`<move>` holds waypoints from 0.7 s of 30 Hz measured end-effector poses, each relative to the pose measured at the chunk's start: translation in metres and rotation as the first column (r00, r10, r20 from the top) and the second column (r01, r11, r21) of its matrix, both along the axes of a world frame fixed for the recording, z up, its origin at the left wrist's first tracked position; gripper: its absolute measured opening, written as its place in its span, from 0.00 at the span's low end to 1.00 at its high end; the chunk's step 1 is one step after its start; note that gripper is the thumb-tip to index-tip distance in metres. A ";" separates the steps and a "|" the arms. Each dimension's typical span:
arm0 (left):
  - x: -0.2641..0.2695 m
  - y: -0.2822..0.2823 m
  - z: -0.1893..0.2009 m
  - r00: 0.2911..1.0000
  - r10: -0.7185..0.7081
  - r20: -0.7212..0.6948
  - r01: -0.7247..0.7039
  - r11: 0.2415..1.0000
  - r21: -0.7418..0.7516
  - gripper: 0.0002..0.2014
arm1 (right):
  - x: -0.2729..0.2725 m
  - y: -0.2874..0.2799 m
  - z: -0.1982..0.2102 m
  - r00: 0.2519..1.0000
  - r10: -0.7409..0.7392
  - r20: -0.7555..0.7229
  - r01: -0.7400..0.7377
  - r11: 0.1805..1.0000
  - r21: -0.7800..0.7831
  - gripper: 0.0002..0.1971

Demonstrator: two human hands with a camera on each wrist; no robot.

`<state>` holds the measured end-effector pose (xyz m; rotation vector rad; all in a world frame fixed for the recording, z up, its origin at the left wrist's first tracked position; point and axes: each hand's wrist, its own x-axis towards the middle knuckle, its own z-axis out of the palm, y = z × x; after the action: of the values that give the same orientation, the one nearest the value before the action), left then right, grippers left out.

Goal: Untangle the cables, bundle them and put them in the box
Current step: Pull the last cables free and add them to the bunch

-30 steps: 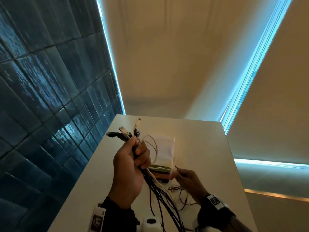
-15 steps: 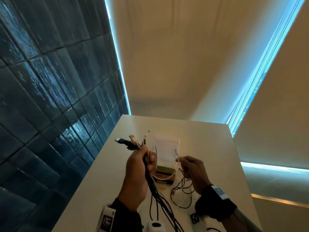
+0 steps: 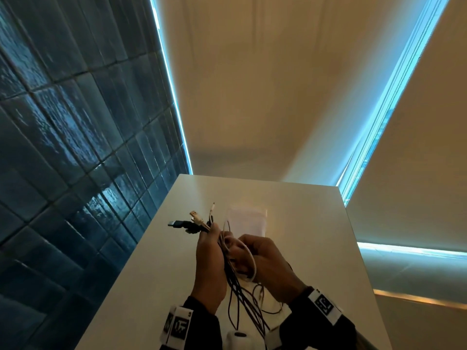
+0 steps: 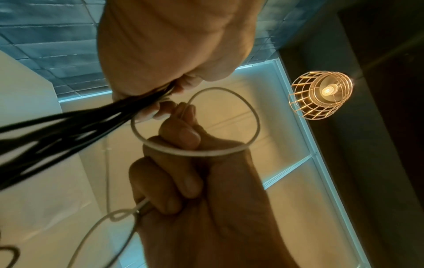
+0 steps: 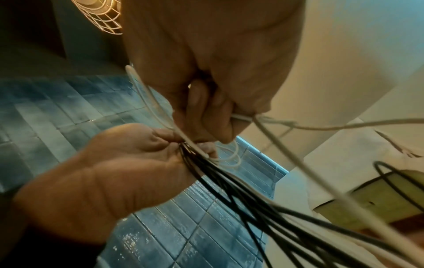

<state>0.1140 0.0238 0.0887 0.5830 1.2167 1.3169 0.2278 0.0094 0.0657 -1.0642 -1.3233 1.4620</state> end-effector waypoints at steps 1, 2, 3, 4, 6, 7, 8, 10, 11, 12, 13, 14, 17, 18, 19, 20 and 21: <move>-0.001 0.000 -0.002 1.000 -0.006 -0.020 0.007 1.000 0.023 0.15 | -0.001 0.000 -0.001 0.999 0.022 0.024 -0.022 1.000 -0.015 0.10; -0.002 0.001 -0.005 0.999 -0.019 -0.037 0.021 0.998 0.054 0.16 | -0.001 0.000 -0.001 0.998 0.042 0.036 -0.041 0.999 -0.032 0.13; -0.003 0.002 -0.007 0.998 -0.037 -0.052 0.041 0.996 0.081 0.16 | 0.000 0.000 -0.001 0.998 0.058 0.038 -0.056 0.997 -0.054 0.14; -0.004 0.003 -0.009 0.996 -0.058 -0.065 0.064 0.993 0.098 0.17 | 0.001 0.000 -0.002 0.997 0.067 0.039 -0.064 0.995 -0.074 0.15; -0.005 0.003 -0.010 0.990 -0.099 -0.096 0.110 0.987 0.119 0.17 | 0.003 0.000 -0.003 0.994 0.092 0.051 -0.087 0.992 -0.093 0.16; -0.005 0.003 -0.009 0.988 -0.118 -0.102 0.131 0.983 0.129 0.16 | 0.003 0.000 -0.004 0.992 0.108 0.061 -0.102 0.991 -0.091 0.16; -0.005 0.003 -0.007 0.987 -0.134 -0.092 0.146 0.980 0.137 0.16 | 0.004 0.001 -0.006 0.990 0.122 0.076 -0.115 0.989 -0.089 0.17; -0.006 0.003 -0.004 0.987 -0.156 -0.036 0.160 0.976 0.149 0.16 | 0.005 0.000 -0.008 0.985 0.153 0.085 -0.146 0.986 -0.083 0.18; -0.008 0.004 -0.003 0.986 -0.165 0.008 0.162 0.975 0.155 0.17 | 0.006 0.000 -0.011 0.985 0.167 0.053 -0.163 0.984 -0.077 0.17; -0.010 0.005 -0.001 0.981 -0.180 0.074 0.166 0.973 0.158 0.17 | 0.007 0.000 -0.013 0.986 0.168 -0.003 -0.168 0.983 -0.072 0.16; -0.011 0.007 0.001 0.968 -0.199 0.154 0.175 0.972 0.158 0.18 | 0.009 0.001 -0.017 0.987 0.149 -0.054 -0.152 0.986 -0.067 0.15; -0.012 0.008 0.002 0.947 -0.219 0.233 0.187 0.970 0.155 0.19 | 0.011 0.001 -0.021 0.989 0.118 -0.086 -0.123 0.990 -0.062 0.15; -0.015 0.010 0.005 0.904 -0.230 0.361 0.177 0.969 0.172 0.17 | 0.017 0.002 -0.036 0.994 0.066 -0.091 -0.071 0.996 -0.052 0.18; -0.016 0.011 0.007 0.898 -0.228 0.377 0.167 0.968 0.189 0.16 | 0.019 0.003 -0.042 0.994 0.070 -0.079 -0.074 0.996 -0.047 0.18; -0.017 0.011 0.008 0.896 -0.227 0.381 0.156 0.966 0.207 0.15 | 0.021 0.003 -0.047 0.996 0.067 -0.063 -0.070 0.996 -0.047 0.17; -0.020 0.012 0.011 0.899 -0.222 0.379 0.144 0.964 0.223 0.15 | 0.024 0.004 -0.053 0.998 0.050 -0.041 -0.052 0.997 -0.054 0.14; -0.022 0.012 0.013 0.902 -0.215 0.375 0.131 0.963 0.237 0.14 | 0.028 0.005 -0.058 1.000 0.020 -0.024 -0.021 0.997 -0.070 0.13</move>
<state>0.0916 0.0360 0.1021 0.5246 0.6823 1.3375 0.2563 0.0143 0.0072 -1.0790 -1.2778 1.5418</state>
